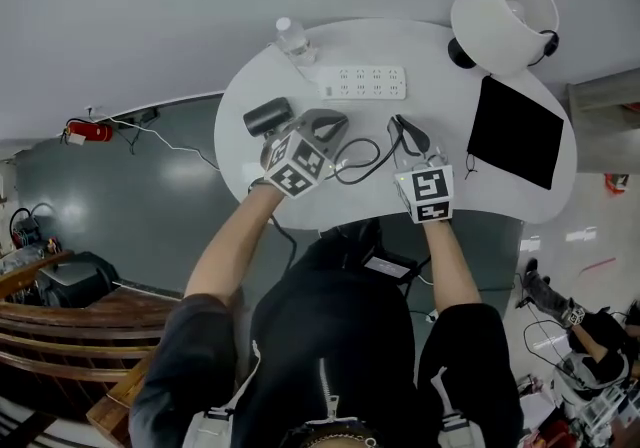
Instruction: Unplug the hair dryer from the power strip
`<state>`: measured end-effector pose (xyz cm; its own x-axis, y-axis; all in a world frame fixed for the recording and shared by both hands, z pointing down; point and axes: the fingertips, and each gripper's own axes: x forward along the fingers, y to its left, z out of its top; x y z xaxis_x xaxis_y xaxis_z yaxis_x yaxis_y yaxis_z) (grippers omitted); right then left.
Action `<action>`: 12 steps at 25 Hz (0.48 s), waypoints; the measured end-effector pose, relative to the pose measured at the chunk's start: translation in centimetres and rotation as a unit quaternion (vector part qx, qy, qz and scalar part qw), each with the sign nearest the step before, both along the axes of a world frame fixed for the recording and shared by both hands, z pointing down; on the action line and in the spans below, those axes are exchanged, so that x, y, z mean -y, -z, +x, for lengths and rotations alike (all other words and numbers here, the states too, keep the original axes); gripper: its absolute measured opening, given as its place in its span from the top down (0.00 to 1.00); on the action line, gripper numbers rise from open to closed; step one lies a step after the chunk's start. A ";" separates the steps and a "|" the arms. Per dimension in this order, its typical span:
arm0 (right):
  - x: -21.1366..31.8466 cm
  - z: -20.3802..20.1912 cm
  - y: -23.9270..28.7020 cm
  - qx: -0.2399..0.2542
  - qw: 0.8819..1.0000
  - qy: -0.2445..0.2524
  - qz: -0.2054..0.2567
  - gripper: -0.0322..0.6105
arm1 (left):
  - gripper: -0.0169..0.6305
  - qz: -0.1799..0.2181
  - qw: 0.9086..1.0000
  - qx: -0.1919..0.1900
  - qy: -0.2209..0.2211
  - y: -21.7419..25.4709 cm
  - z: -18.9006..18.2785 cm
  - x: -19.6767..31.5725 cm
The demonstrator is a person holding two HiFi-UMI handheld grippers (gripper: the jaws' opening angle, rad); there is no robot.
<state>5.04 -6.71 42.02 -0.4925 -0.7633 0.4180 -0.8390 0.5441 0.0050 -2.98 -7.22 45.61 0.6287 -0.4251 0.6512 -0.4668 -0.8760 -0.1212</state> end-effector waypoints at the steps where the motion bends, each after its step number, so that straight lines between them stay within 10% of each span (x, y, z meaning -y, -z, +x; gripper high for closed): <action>1: -0.4 -0.2 0.3 -0.001 1.000 -0.001 0.003 0.90 | 0.95 0.003 1.000 -0.006 0.005 0.4 -0.4 -0.5; 12: -4.1 -1.2 3.2 -0.025 0.999 0.004 0.034 0.90 | 0.95 0.027 0.999 -0.029 0.021 3.4 -2.2 -4.2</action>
